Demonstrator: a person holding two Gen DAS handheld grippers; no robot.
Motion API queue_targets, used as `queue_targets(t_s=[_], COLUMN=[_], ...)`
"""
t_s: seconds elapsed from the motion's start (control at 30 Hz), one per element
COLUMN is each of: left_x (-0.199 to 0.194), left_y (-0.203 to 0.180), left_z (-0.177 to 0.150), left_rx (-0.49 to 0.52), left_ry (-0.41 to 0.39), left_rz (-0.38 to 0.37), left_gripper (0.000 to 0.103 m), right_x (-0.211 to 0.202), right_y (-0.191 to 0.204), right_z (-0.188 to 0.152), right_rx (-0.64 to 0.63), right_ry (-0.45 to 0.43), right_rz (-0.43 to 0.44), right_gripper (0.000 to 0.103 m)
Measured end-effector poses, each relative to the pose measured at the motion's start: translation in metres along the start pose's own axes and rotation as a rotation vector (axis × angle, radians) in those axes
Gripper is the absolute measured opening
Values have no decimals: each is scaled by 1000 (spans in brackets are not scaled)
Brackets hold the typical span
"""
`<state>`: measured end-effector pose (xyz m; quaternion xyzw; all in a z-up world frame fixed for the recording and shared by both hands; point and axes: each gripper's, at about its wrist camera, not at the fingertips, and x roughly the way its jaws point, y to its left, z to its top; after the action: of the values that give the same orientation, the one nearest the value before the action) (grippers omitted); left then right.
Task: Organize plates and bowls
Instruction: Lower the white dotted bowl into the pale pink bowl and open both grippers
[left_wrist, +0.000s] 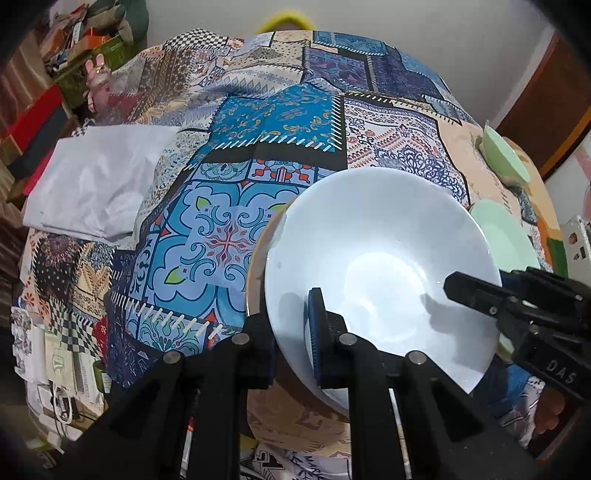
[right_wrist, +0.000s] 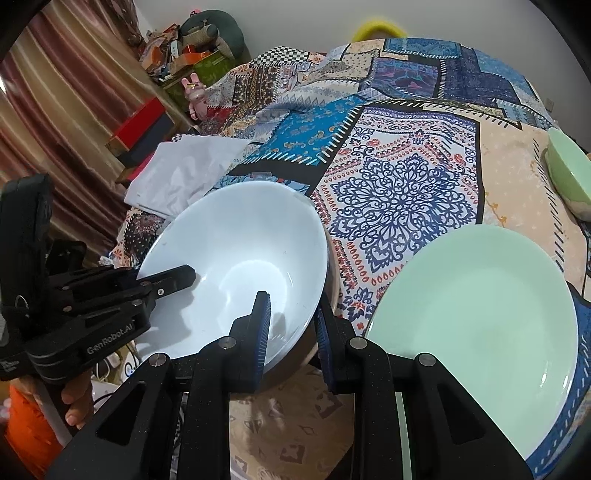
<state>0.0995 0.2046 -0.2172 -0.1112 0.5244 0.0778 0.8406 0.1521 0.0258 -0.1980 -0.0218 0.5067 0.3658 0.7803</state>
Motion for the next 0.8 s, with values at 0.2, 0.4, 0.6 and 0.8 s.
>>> queue_targets(t_s=[0.2,0.4,0.6,0.8], left_x=[2,-1,-6,-29], left_y=[-8,-13,-18,-26], left_z=[-3,-1,1,7], left_rx=[43,57,64,75], left_ry=[1,-9,3,-74], left_rz=[40,62,92,136], left_gripper=[15,15,19,47], right_x=[-15,-26,-40,-60], right_y=[-6,-9,-20,-37], right_z=[-3,-5,-5,-7], right_rx=[-1,-28,-20,-14], right_ry=[-47,-62,-81,-118], right_rz=[-13,-24,-5,-30], right_gripper=[25,25,27,41])
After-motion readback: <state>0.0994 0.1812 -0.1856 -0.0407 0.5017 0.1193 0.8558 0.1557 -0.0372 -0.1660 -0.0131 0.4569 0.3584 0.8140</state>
